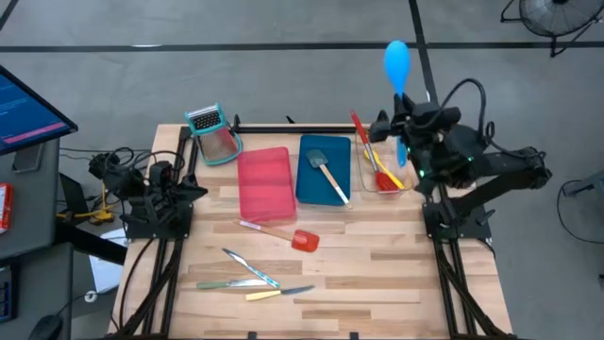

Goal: Pick & Place Kitchen Items
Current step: Put the blue serving spoon into the transparent bin

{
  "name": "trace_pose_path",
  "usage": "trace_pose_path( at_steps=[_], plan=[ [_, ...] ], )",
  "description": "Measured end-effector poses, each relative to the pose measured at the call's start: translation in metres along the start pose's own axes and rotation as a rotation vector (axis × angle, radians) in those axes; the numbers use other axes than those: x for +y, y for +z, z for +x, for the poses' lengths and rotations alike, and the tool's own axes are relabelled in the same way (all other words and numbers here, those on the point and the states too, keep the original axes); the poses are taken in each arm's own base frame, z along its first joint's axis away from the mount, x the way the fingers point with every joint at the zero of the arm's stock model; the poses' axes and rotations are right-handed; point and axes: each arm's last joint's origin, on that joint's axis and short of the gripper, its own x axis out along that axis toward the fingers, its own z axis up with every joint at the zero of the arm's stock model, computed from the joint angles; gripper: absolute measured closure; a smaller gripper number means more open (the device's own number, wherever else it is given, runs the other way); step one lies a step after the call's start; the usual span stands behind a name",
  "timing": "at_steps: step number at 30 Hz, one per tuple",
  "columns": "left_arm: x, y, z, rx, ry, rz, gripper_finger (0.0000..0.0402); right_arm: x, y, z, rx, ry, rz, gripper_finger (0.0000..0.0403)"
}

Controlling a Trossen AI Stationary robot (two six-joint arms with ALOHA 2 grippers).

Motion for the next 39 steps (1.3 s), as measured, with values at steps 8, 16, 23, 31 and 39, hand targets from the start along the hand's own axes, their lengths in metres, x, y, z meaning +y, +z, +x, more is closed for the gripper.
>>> trace_pose_path(
  at_steps=[8,16,23,31,39],
  plan=[
    [0.001,0.001,0.0,-0.024,0.028,-0.014,0.0325,-0.011,-0.001,0.027,0.007,-0.125,-0.141,0.0358],
    [0.001,0.001,0.0,-0.032,0.036,-0.016,0.0325,-0.019,-0.012,0.026,0.006,-0.124,-0.127,0.0366],
    [0.001,0.001,0.0,-0.033,0.036,-0.016,0.0325,-0.034,-0.05,0.03,0.138,0.095,-0.002,0.036],
    [0.0,0.002,0.0,-0.037,0.033,-0.02,0.0325,-0.041,-0.105,0.055,0.631,0.044,-0.097,0.0349],
    [0.0,0.002,0.0,-0.042,0.031,-0.023,0.0325,-0.033,-0.125,0.08,0.945,0.062,-0.085,0.0356]
  ],
)
